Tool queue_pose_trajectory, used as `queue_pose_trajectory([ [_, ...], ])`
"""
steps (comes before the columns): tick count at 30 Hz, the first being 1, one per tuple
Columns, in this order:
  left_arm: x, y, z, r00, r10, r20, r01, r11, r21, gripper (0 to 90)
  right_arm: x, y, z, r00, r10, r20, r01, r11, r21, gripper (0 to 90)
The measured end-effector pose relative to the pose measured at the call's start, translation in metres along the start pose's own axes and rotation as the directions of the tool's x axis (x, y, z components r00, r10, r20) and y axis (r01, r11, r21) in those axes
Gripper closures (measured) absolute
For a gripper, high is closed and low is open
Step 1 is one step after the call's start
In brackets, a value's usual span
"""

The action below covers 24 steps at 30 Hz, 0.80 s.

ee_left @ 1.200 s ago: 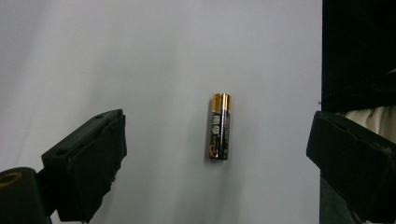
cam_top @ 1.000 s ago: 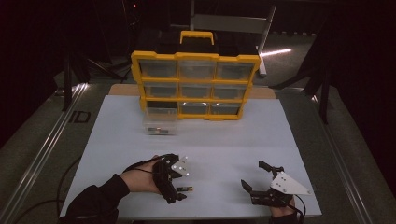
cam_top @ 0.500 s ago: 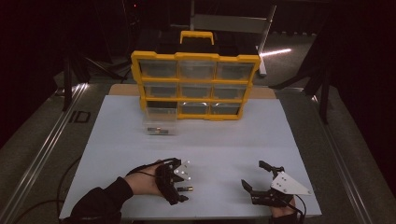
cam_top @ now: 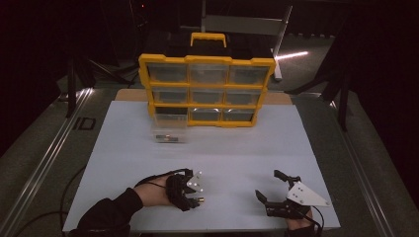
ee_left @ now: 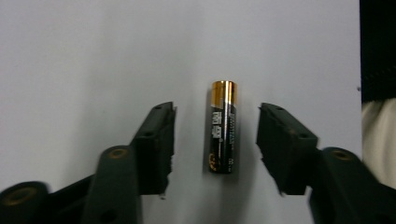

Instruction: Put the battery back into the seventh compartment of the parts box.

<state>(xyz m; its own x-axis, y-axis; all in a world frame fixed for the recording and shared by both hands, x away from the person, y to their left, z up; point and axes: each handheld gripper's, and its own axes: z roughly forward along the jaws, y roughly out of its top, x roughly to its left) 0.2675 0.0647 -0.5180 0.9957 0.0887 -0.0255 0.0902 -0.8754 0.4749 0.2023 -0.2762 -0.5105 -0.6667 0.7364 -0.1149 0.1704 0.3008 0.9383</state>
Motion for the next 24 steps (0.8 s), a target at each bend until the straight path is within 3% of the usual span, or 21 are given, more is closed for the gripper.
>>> queue_pose_trajectory([
  [4, 0.0001, 0.0007, 0.0023, 0.9999, 0.008, 0.012, -0.008, 0.9999, 0.012, 57.5, -0.0001, 0.0001, -0.0002, 1.0000, -0.001, 0.000, 0.001, 1.000, -0.001, 10.4],
  [9, -0.0008, 0.0017, 0.0057, 0.9999, 0.008, 0.013, -0.008, 0.9997, 0.023, 59.6, -0.0003, 0.0001, -0.0003, 1.0000, -0.002, 0.000, 0.002, 1.000, -0.002, 10.4],
  [14, -0.0014, 0.0037, 0.0070, 0.9996, 0.013, 0.025, -0.014, 0.9993, 0.033, 67.6, -0.0003, -0.0001, -0.0001, 1.0000, 0.001, -0.001, -0.001, 1.000, -0.001, 10.4],
  [24, -0.0023, 0.0068, 0.0081, 0.9994, 0.014, 0.030, -0.016, 0.9984, 0.054, 71.8, 0.0001, 0.0002, 0.0002, 1.0000, -0.005, -0.001, 0.005, 1.000, -0.001, 10.4],
])
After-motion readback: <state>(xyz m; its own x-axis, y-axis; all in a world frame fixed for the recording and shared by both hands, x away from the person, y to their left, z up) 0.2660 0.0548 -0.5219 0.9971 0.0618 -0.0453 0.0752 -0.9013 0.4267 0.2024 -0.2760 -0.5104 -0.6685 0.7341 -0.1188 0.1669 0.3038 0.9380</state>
